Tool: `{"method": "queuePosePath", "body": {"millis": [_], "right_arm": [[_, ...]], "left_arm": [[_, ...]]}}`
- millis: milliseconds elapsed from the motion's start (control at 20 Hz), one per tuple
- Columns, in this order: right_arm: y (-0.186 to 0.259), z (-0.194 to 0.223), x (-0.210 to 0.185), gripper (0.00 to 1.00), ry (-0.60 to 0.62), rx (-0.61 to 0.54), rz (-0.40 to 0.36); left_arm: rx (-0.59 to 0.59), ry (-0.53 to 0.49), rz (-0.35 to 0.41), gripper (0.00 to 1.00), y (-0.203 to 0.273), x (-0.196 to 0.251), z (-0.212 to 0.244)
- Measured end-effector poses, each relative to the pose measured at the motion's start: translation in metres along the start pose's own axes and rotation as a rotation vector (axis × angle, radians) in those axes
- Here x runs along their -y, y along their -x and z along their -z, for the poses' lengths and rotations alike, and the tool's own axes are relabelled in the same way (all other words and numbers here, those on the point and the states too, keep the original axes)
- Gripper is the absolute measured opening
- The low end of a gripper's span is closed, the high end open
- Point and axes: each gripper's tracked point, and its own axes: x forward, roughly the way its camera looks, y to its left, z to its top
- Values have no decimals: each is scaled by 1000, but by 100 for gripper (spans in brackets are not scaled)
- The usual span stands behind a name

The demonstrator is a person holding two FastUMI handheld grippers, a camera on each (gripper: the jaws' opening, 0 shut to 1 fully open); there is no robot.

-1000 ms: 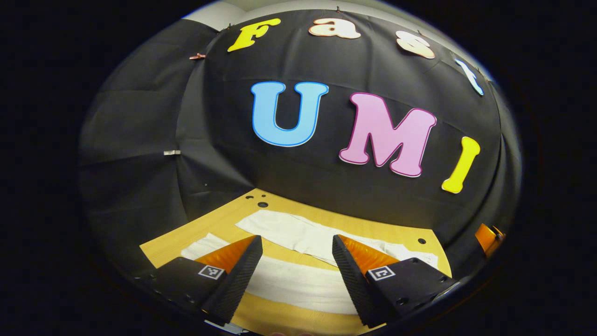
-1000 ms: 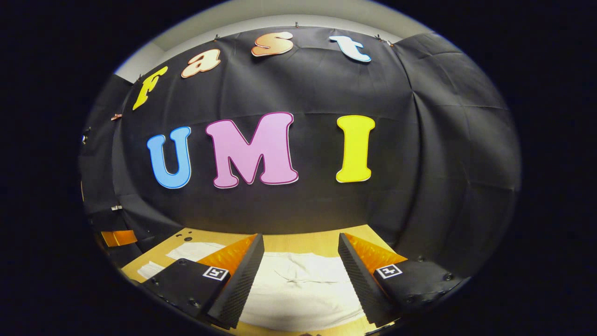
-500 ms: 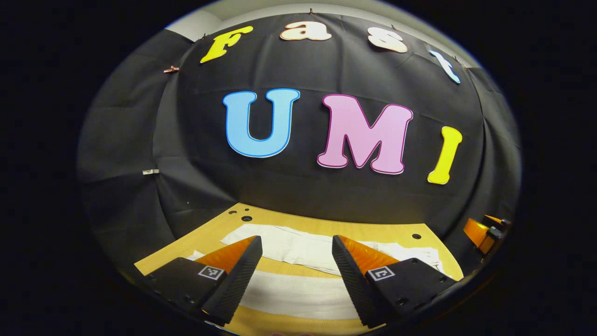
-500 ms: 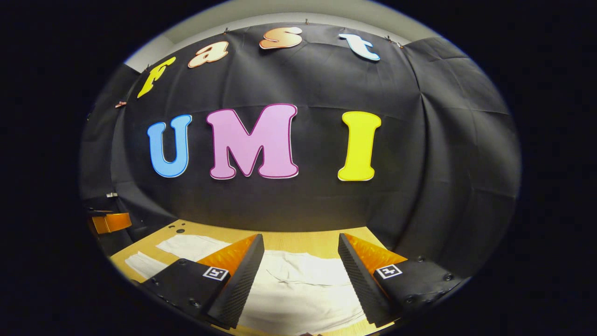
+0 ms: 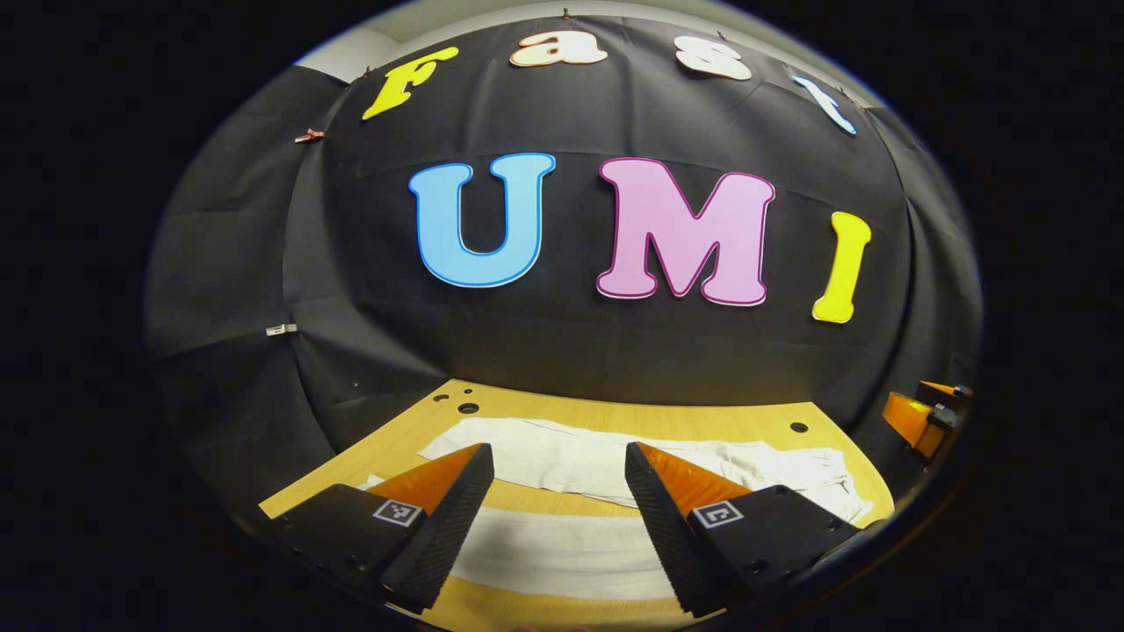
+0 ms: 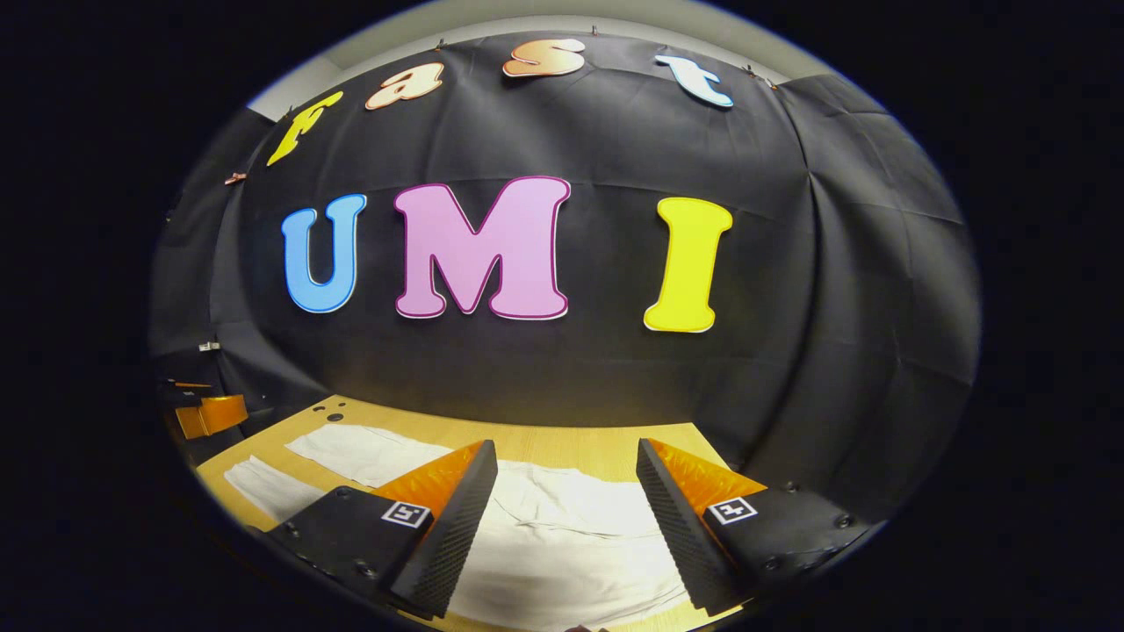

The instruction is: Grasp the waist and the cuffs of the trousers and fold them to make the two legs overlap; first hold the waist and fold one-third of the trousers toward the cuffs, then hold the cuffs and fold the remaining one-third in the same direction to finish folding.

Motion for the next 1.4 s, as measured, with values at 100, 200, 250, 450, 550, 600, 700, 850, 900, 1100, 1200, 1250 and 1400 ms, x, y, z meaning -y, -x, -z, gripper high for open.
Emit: {"method": "queuePosePath", "body": {"millis": [100, 200, 250, 450, 550, 600, 700, 850, 900, 1100, 1200, 1250, 1400], "right_arm": [[-4, 2, 2, 99, 20, -5, 1], [-6, 3, 5, 97, 31, -1, 3], [-5, 4, 7, 98, 37, -1, 3], [-9, 27, 22, 98, 133, -67, -23], [-13, 34, 36, 98, 173, -81, -29], [-15, 40, 44, 98, 204, -91, -30], [-21, 61, 67, 98, 276, -168, -9], [-20, 91, 88, 98, 330, -252, -23], [-18, 97, 95, 98, 357, -271, -21], [-9, 137, 122, 98, 419, -367, -45], [-4, 150, 139, 98, 474, -404, -49], [-3, 158, 148, 98, 510, -421, -57], [0, 178, 167, 98, 614, -456, -90]], "left_arm": [[4, -9, 1, 96, -4, 1, -2], [5, -21, 5, 96, -7, -1, -4], [2, -25, 7, 96, -9, -1, -4], [-44, 2, 12, 96, -12, -3, 4], [-53, 4, 11, 96, -12, -3, 5], [-56, 3, 10, 96, -12, -3, 7], [-62, 0, 9, 96, -11, -4, 9], [-84, -3, 5, 96, -11, -4, 20], [-95, -6, 6, 96, -10, -3, 25], [-124, -19, 0, 96, -5, -5, 42], [-148, -26, 7, 96, -1, -5, 54], [-168, -35, 5, 96, 2, -5, 61], [-220, -40, 11, 96, 11, -10, 83]]}}
